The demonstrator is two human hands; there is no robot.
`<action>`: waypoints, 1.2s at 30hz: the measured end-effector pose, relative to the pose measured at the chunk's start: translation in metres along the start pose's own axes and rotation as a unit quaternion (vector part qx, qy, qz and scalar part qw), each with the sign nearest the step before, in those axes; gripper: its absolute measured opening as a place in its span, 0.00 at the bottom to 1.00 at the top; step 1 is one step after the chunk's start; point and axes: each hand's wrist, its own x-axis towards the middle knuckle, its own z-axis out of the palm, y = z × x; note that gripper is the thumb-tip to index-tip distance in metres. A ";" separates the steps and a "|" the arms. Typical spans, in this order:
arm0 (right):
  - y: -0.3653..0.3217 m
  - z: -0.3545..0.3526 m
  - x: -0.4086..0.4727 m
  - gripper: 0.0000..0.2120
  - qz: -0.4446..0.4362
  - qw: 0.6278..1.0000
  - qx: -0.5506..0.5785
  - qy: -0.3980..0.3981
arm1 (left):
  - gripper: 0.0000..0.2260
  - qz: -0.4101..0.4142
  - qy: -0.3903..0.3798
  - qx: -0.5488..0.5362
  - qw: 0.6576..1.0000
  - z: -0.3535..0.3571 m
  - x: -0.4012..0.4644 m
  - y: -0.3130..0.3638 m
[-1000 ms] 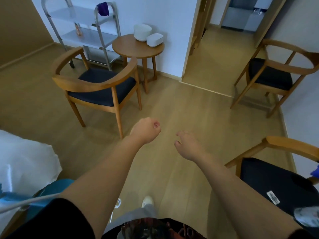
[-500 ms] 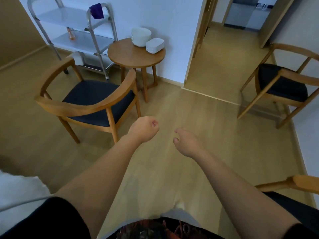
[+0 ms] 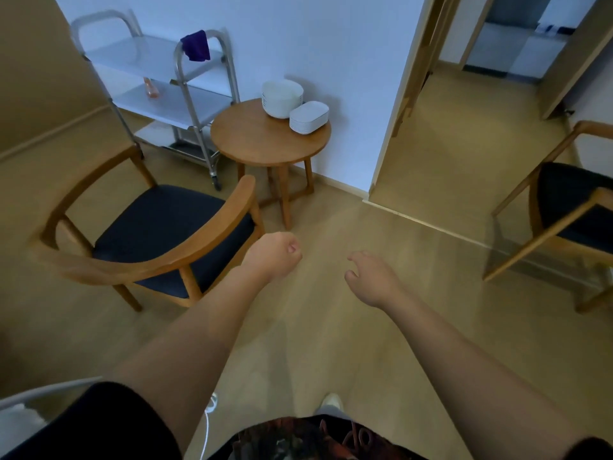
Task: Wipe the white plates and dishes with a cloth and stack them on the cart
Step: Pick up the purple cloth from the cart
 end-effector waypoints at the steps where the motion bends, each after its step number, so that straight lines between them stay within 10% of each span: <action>1: 0.006 -0.007 0.014 0.19 -0.005 1.000 0.001 0.002 | 0.11 -0.006 0.002 -0.001 1.000 -0.002 0.014 0.003; 29: 0.010 -0.081 0.358 0.19 -0.052 0.996 0.000 -0.072 | 0.13 -0.081 0.020 -0.040 0.996 -0.073 0.330 -0.037; 36: -0.008 -0.106 0.459 0.07 -0.056 0.996 -0.001 -0.063 | 0.12 -0.097 0.029 -0.060 0.993 -0.107 0.412 -0.074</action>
